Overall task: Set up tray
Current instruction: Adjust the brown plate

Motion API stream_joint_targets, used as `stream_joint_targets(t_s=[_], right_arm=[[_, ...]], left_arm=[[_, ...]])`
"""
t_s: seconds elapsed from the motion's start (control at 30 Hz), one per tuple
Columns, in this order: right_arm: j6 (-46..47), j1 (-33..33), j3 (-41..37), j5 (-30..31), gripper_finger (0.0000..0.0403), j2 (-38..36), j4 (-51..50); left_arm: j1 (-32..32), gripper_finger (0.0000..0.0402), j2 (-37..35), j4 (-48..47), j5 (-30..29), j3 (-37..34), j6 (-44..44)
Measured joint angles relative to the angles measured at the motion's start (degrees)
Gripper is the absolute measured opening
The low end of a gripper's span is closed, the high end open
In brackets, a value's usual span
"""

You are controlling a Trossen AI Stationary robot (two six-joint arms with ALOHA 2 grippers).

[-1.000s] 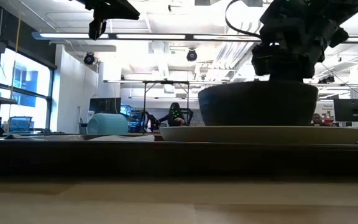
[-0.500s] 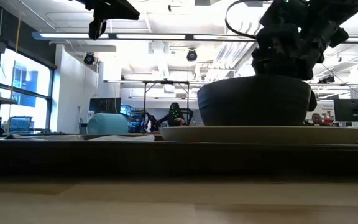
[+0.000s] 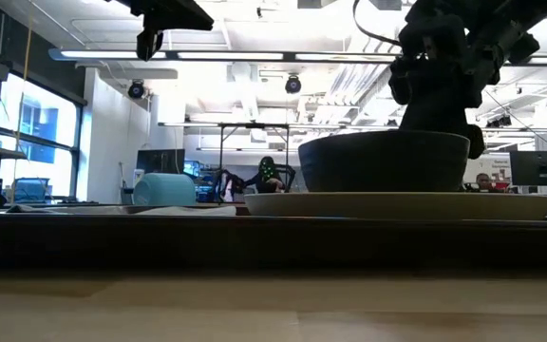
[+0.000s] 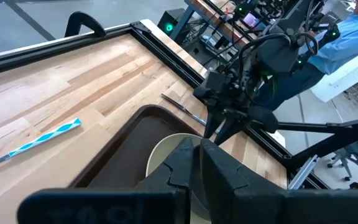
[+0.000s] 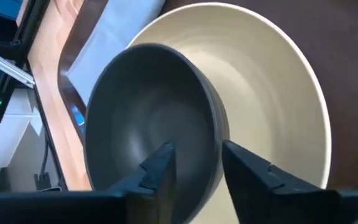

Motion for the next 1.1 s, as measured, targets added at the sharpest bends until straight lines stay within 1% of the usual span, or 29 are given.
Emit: stream_joint_targets(t_s=[0.07, 0.23, 0.37, 0.43, 0.67, 0.87, 1.0, 1.1], right_arm=[[-0.04, 0.04, -0.02, 1.14, 0.0134, -0.37, -0.78], [-0.38, -2.10, -0.02, 8.55, 0.0141, -1.34, -3.13], [-2.60, -5.71, -0.02, 11.67, 0.0127, -0.25, -4.70], [-4.58, -7.51, -0.02, 11.86, 0.0117, 1.24, -5.18], [-11.67, -11.75, -0.02, 8.62, 0.0078, 7.60, -5.38], [-13.37, -12.35, -0.02, 7.17, 0.0063, 12.44, -4.22], [-14.65, -12.35, -0.02, 2.98, 0.0059, 15.32, -1.76], [-15.03, -12.07, -0.02, -0.39, 0.0059, 16.42, -1.78]], left_arm=[[0.00, 0.0067, 0.00, 0.02, -0.01, -0.02, 0.00], [-0.01, 0.0067, 0.00, 0.01, 0.00, -0.02, -0.46], [0.00, 0.0067, 0.00, 0.02, -0.02, -0.02, -0.56], [-0.02, 0.0067, 0.00, 0.03, -0.02, -0.02, -0.57], [-0.01, 0.0067, 0.00, 0.04, -0.08, -0.02, -1.82], [-0.02, 0.0067, 0.00, 0.04, -0.11, -0.02, -3.85], [-0.02, 0.0067, 0.00, 0.04, -0.09, -0.02, -5.09], [-0.02, 0.0067, 0.00, 0.04, -0.02, -0.02, -5.27]])
